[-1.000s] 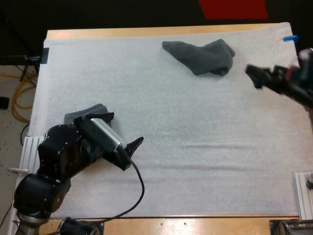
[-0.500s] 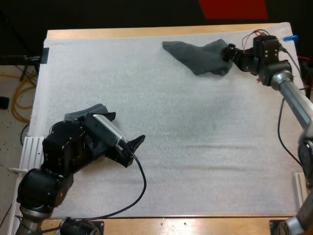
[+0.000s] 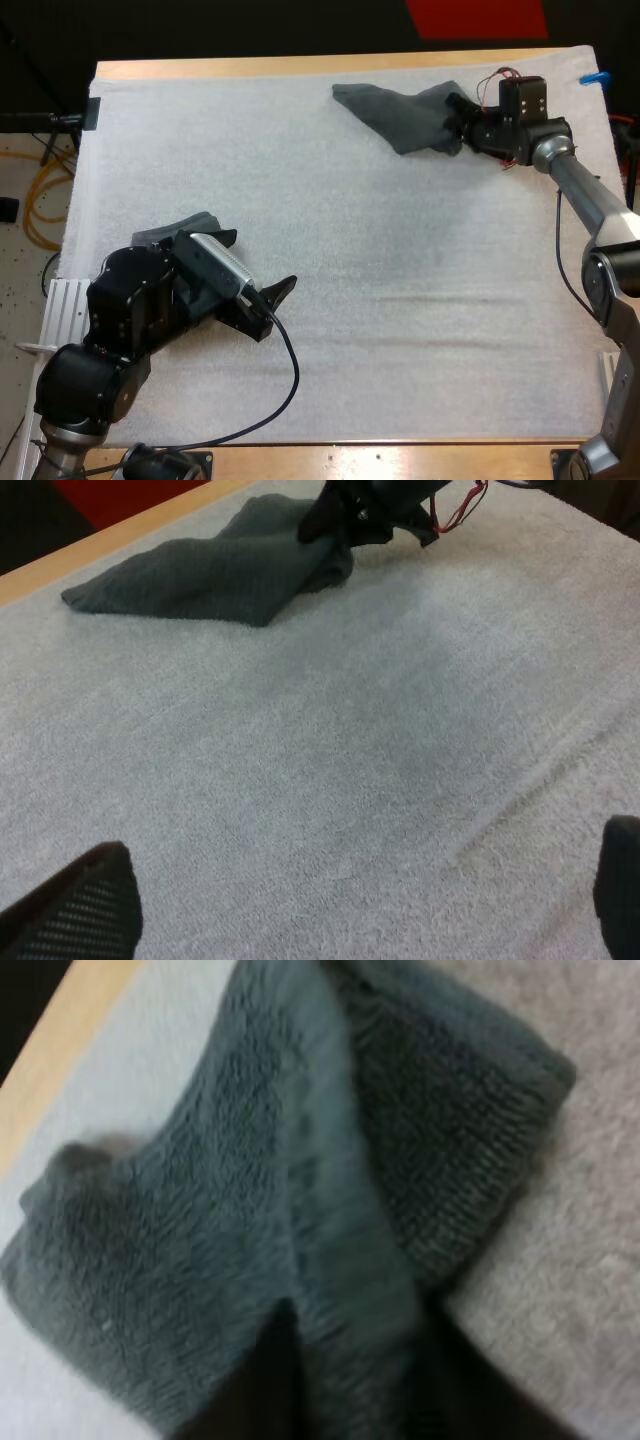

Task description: Pick towel from pile fold and stack

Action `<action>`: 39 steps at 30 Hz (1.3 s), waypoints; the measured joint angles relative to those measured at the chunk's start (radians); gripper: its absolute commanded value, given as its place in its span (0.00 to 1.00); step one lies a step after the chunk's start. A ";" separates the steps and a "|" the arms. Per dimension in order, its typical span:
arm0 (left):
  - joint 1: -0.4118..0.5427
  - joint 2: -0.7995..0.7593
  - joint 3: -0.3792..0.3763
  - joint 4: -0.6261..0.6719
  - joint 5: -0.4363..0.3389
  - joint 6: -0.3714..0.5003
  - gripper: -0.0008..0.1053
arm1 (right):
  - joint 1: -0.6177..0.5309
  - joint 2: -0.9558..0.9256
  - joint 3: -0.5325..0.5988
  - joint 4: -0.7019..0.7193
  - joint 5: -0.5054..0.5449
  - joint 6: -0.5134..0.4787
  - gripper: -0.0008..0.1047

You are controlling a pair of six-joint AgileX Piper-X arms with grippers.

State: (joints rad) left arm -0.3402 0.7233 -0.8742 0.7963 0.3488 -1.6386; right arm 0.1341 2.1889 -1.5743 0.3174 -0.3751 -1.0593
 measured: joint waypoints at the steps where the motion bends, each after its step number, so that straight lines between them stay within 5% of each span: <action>1: 0.000 0.000 0.000 -0.003 0.000 0.000 0.84 | 0.000 -0.002 0.000 0.000 -0.012 -0.006 0.01; 6: 0.000 0.000 0.000 -0.072 0.000 0.000 0.84 | 0.000 -0.097 0.000 0.034 -0.026 -0.167 0.01; 15: 0.000 0.000 0.000 -0.156 0.000 -0.019 0.84 | 0.000 -0.510 -0.009 0.212 0.130 -0.561 0.01; 25: 0.000 -0.055 0.000 -0.112 0.020 -0.081 0.84 | 0.074 -0.690 0.063 0.579 0.161 -0.602 0.01; 33: 0.000 -0.129 0.000 0.006 0.022 -0.082 0.84 | 0.358 -0.652 0.394 0.475 0.257 -0.482 0.01; 39: 0.000 -0.154 0.000 0.017 0.022 -0.082 0.84 | 0.635 -0.617 0.469 0.432 0.261 -0.459 0.04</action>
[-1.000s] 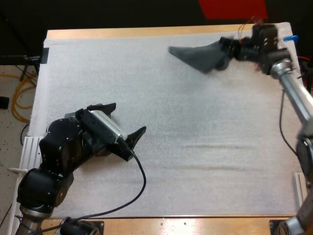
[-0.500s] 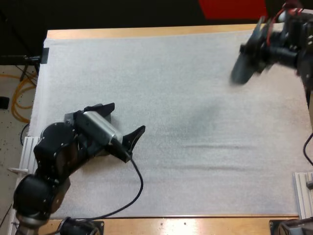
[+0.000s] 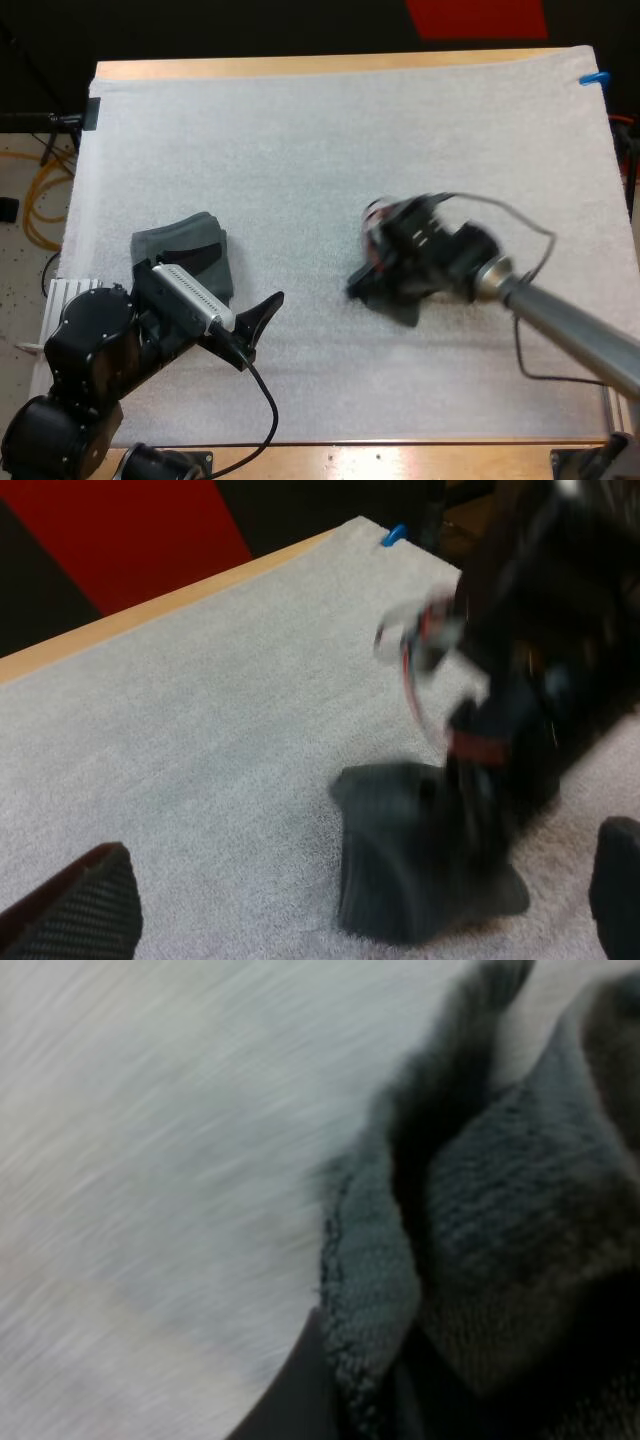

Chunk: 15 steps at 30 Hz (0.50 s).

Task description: Pick towel from pile fold and stack

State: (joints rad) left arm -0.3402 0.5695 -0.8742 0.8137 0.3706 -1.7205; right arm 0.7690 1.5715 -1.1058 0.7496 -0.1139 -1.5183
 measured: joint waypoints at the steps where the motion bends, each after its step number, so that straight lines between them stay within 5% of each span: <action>1: 0.000 0.000 0.000 0.000 0.000 0.000 0.84 | 0.039 0.001 0.000 -0.006 0.000 0.000 0.09; 3: 0.000 0.000 0.000 0.000 0.000 0.000 0.84 | 0.116 0.001 0.000 -0.018 0.000 0.000 0.21; 8: 0.000 0.000 0.000 0.000 0.000 0.000 0.84 | 0.221 0.001 -0.010 -0.029 0.000 -0.014 0.72; 15: 0.000 0.000 0.000 0.038 0.000 0.000 0.84 | 0.208 -0.007 -0.021 0.010 0.123 -0.046 0.76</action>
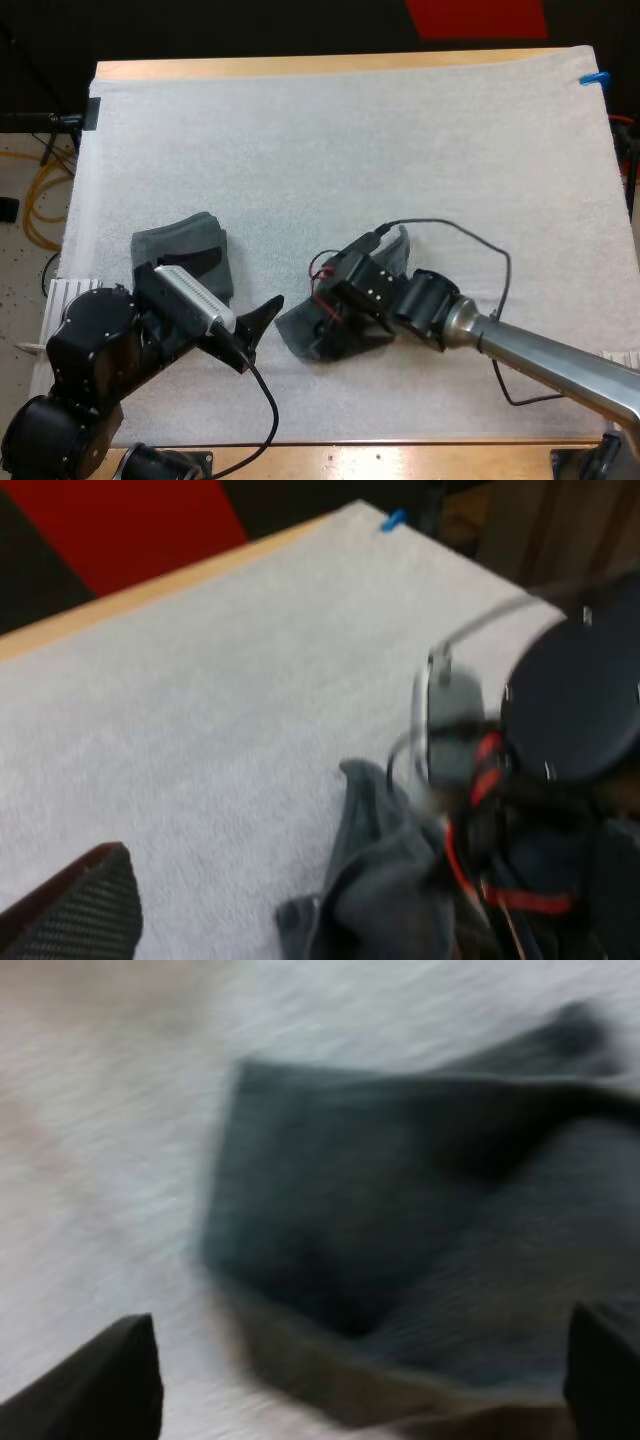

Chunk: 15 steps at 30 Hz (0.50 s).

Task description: Pick towel from pile fold and stack

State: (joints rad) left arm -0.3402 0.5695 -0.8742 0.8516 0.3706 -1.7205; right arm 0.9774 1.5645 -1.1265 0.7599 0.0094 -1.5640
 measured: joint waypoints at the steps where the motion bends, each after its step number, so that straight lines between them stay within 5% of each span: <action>1: 0.000 0.000 0.000 0.016 0.000 0.001 0.84 | -0.019 0.000 -0.001 0.006 0.012 -0.001 0.76; 8: 0.000 0.000 0.000 0.129 0.000 0.004 0.84 | -0.216 0.000 -0.002 0.023 0.020 0.022 0.76; 11: 0.000 0.000 0.000 0.151 0.000 0.004 0.84 | -0.305 0.008 -0.002 0.023 -0.064 0.052 0.74; 15: 0.000 0.000 0.000 0.185 0.000 0.004 0.84 | -0.408 0.054 -0.003 0.023 -0.247 0.069 0.54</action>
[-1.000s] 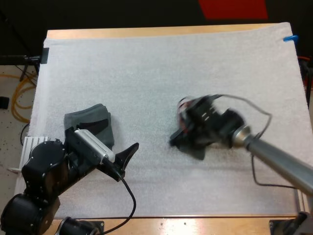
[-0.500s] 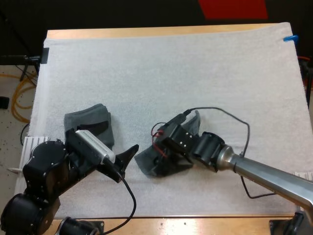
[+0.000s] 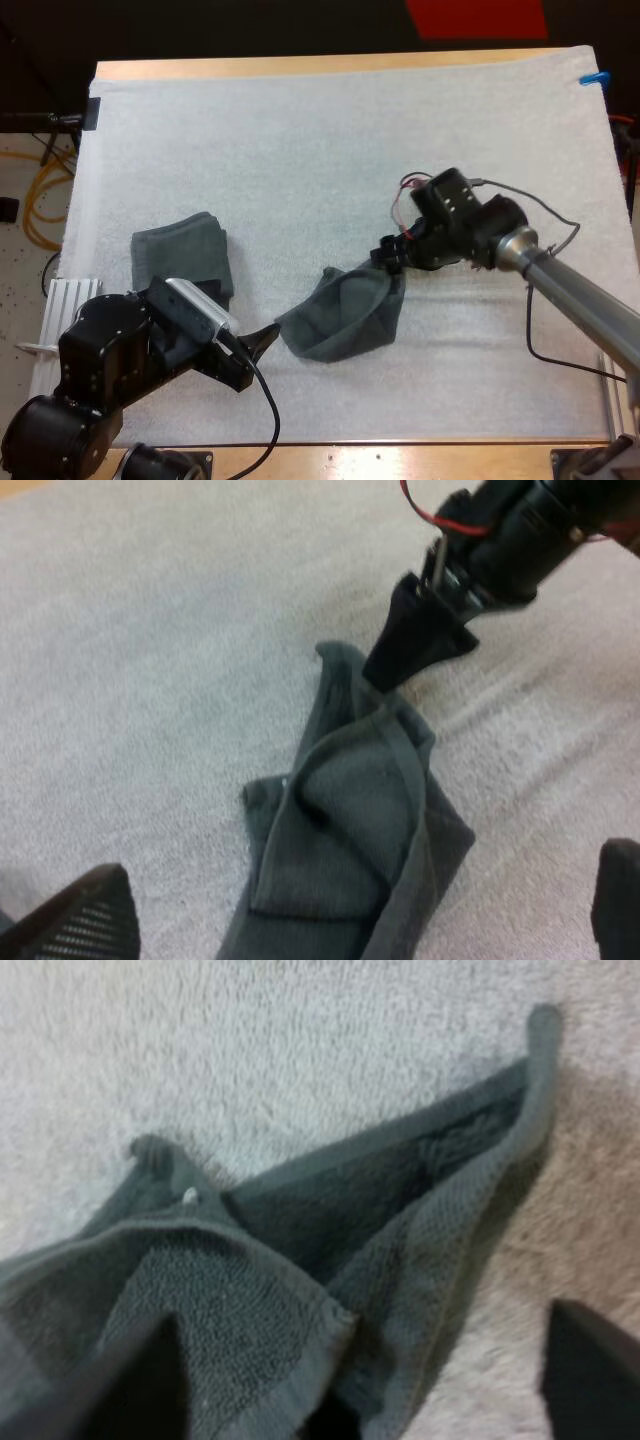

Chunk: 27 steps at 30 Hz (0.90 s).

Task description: Pick towel from pile fold and stack

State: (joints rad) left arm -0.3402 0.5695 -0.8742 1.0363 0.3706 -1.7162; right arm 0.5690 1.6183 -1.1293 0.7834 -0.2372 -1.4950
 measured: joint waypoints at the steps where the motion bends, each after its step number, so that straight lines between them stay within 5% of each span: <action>1: 0.000 0.000 0.000 0.002 0.000 0.000 0.84 | -0.010 0.017 0.000 0.000 -0.032 0.000 0.51; 10: 0.000 0.000 0.000 0.006 0.000 0.000 0.84 | -0.029 0.117 0.000 0.001 -0.209 0.001 0.44; 16: 0.000 0.000 0.000 0.006 0.000 0.010 0.84 | -0.029 0.151 0.000 -0.002 -0.204 0.001 0.42; 19: 0.000 0.000 0.000 0.006 0.000 0.010 0.84 | -0.029 0.151 0.000 -0.014 -0.158 0.001 0.23; 21: 0.000 0.000 0.000 0.006 0.000 0.010 0.84 | -0.029 0.151 0.000 -0.022 -0.126 0.001 0.01; 27: 0.000 0.000 0.000 0.007 0.000 0.010 0.84 | -0.029 0.141 0.000 -0.046 -0.052 -0.007 0.01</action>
State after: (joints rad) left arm -0.3402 0.5695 -0.8742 1.0434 0.3706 -1.7058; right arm 0.5403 1.7593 -1.1293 0.7376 -0.2889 -1.5025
